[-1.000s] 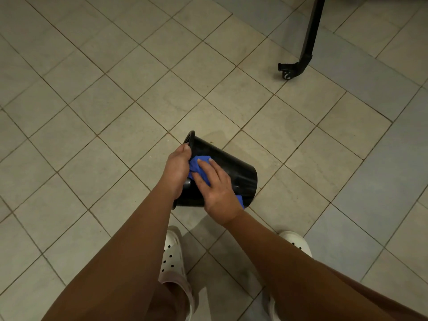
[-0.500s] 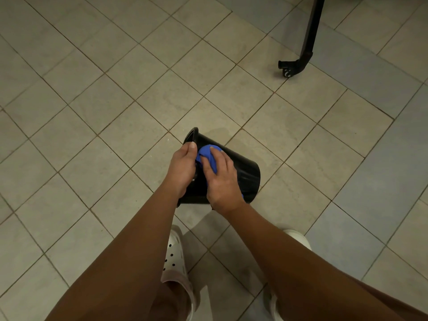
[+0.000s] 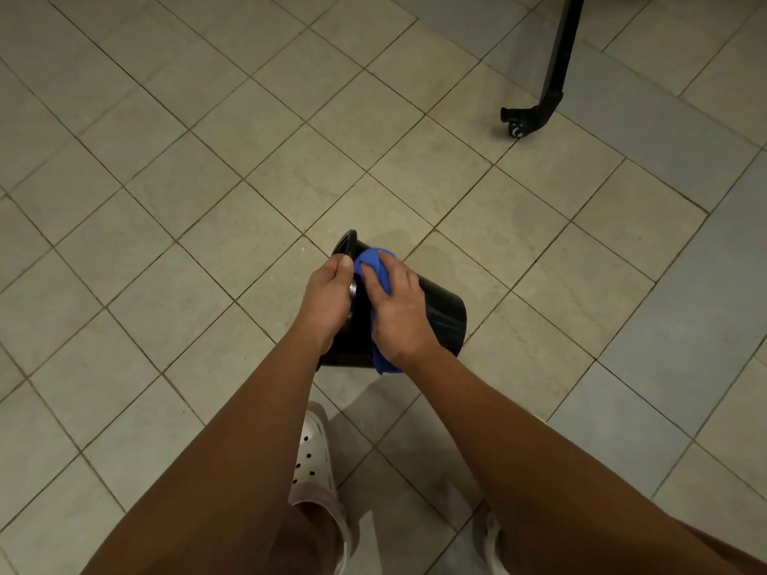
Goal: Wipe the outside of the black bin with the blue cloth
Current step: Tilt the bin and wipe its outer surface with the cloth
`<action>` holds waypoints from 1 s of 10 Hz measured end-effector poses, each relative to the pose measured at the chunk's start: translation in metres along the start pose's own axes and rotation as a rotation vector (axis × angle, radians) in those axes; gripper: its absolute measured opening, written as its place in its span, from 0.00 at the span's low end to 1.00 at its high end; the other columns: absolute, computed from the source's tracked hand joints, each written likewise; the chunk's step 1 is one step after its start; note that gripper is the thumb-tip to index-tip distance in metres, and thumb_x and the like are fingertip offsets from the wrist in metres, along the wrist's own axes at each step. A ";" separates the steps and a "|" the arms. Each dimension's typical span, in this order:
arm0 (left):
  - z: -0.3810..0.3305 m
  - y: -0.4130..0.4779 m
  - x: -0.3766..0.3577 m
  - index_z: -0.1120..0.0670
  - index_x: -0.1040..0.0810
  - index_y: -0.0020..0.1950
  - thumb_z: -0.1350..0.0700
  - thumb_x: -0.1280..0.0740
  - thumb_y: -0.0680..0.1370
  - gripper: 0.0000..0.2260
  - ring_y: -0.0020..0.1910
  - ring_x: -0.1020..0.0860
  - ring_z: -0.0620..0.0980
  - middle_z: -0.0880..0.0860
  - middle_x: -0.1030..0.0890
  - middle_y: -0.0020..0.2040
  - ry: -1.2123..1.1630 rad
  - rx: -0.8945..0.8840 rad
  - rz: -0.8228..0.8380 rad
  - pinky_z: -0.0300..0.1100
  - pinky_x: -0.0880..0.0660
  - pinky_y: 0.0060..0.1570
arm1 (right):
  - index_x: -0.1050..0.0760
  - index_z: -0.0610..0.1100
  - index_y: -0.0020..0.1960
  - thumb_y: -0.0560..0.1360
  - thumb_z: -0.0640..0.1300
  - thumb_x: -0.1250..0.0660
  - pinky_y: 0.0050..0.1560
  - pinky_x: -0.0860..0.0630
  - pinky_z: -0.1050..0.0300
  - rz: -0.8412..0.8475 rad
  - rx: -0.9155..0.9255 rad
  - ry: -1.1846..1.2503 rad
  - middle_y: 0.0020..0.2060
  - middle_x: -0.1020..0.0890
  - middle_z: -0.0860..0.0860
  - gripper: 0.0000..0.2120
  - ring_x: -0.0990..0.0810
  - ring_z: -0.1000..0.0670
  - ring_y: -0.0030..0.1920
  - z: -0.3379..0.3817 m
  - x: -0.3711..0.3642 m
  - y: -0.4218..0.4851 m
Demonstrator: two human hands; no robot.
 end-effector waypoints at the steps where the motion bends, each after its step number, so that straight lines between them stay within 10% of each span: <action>1: -0.003 0.000 -0.002 0.55 0.22 0.54 0.52 0.46 0.86 0.15 0.46 0.22 0.50 0.54 0.19 0.47 0.016 -0.019 0.003 0.40 0.26 0.44 | 0.41 0.48 0.74 0.73 0.35 0.38 0.70 0.43 0.47 0.007 -0.130 0.017 0.73 0.43 0.45 0.31 0.47 0.44 0.72 -0.010 0.003 0.008; 5: -0.010 -0.002 -0.003 0.53 0.21 0.55 0.51 0.45 0.86 0.14 0.50 0.19 0.50 0.55 0.17 0.51 0.006 -0.050 0.015 0.42 0.23 0.48 | 0.45 0.52 0.75 0.80 0.46 0.43 0.70 0.48 0.61 -0.025 -0.114 0.111 0.72 0.43 0.50 0.25 0.46 0.53 0.70 -0.019 0.010 0.009; 7: -0.008 -0.003 -0.006 0.52 0.21 0.51 0.51 0.45 0.86 0.14 0.48 0.20 0.50 0.54 0.18 0.49 -0.007 -0.040 0.011 0.43 0.24 0.48 | 0.45 0.48 0.74 0.77 0.39 0.39 0.71 0.46 0.50 -0.083 -0.320 0.123 0.73 0.45 0.45 0.29 0.47 0.45 0.72 -0.031 0.011 -0.004; 10: -0.010 0.000 -0.006 0.51 0.20 0.51 0.52 0.45 0.85 0.14 0.48 0.19 0.50 0.55 0.17 0.49 -0.041 -0.030 0.034 0.43 0.23 0.49 | 0.39 0.46 0.73 0.73 0.33 0.36 0.70 0.42 0.46 -0.093 -0.060 0.059 0.72 0.40 0.41 0.31 0.42 0.42 0.70 -0.010 0.022 0.011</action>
Point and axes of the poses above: each hand's wrist, its own y-axis towards the middle knuckle, its own x-axis out of the back of the hand, z = x × y, the point moved 10 cm from there along y, towards the middle knuckle
